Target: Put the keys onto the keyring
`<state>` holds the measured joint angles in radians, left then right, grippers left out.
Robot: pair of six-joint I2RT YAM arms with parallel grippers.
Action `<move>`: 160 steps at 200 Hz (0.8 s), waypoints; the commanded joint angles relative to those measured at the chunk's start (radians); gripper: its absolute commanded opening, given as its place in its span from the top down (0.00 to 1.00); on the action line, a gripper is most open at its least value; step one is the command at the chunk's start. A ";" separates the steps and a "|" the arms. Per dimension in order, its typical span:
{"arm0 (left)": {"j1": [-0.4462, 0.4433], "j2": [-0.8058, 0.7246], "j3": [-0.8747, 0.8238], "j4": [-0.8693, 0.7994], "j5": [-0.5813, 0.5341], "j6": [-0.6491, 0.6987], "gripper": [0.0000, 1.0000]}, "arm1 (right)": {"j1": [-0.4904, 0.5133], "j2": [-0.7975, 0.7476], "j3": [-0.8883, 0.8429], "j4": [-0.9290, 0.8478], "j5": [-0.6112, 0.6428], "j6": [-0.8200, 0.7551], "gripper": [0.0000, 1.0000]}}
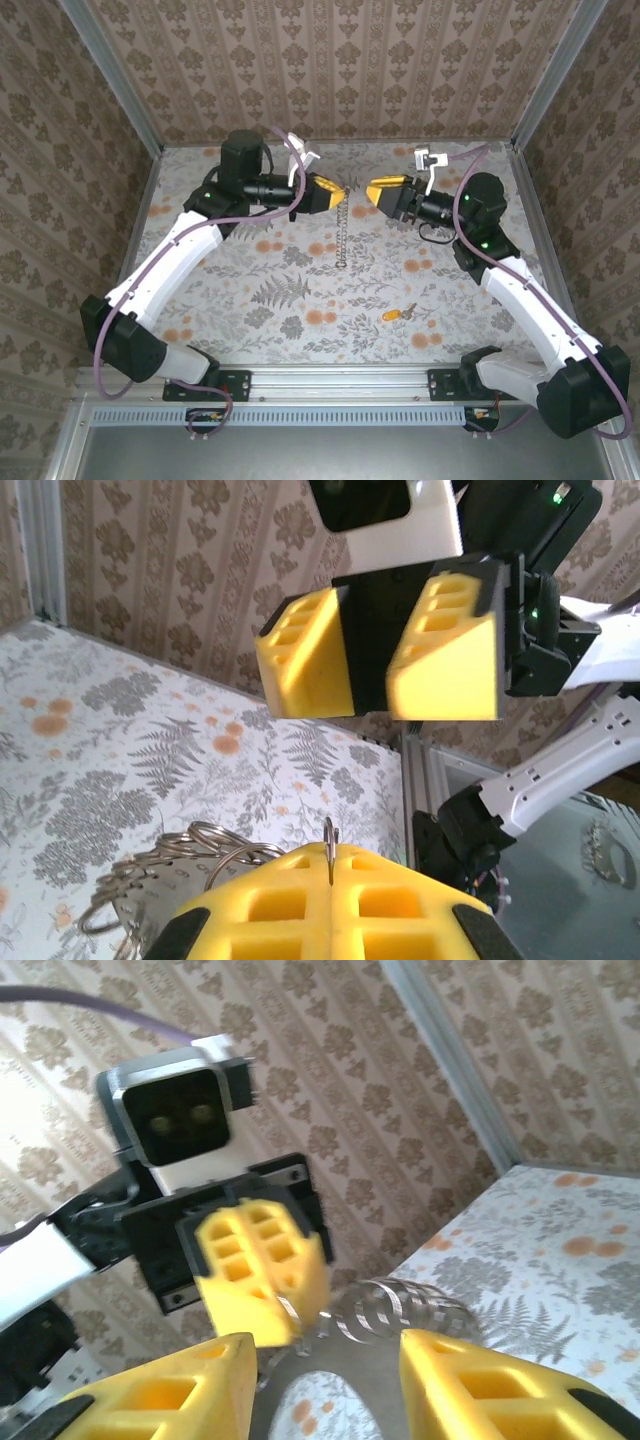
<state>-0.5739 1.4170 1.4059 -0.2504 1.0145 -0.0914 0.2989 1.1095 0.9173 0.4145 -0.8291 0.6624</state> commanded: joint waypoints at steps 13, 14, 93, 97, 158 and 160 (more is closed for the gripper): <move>0.009 0.022 0.070 -0.058 0.090 0.072 1.00 | 0.040 0.035 0.025 0.048 -0.096 -0.014 0.59; 0.009 0.023 0.071 -0.058 0.091 0.072 1.00 | 0.041 0.037 0.025 0.049 -0.098 -0.014 0.60; 0.009 0.044 0.092 -0.075 0.125 0.080 1.00 | 0.055 0.076 0.043 0.042 -0.117 -0.050 0.64; 0.009 0.044 0.092 -0.074 0.126 0.080 1.00 | 0.054 0.075 0.042 0.043 -0.117 -0.050 0.65; 0.012 0.021 0.047 0.048 0.085 -0.009 1.00 | 0.032 0.025 0.024 0.021 -0.006 -0.060 0.66; 0.012 0.017 0.041 0.059 0.079 -0.022 1.00 | 0.029 0.019 0.021 0.019 0.004 -0.058 0.66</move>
<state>-0.5732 1.4597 1.4620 -0.3069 1.1023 -0.0494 0.3466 1.1828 0.9306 0.4217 -0.9054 0.6243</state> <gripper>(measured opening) 0.047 0.338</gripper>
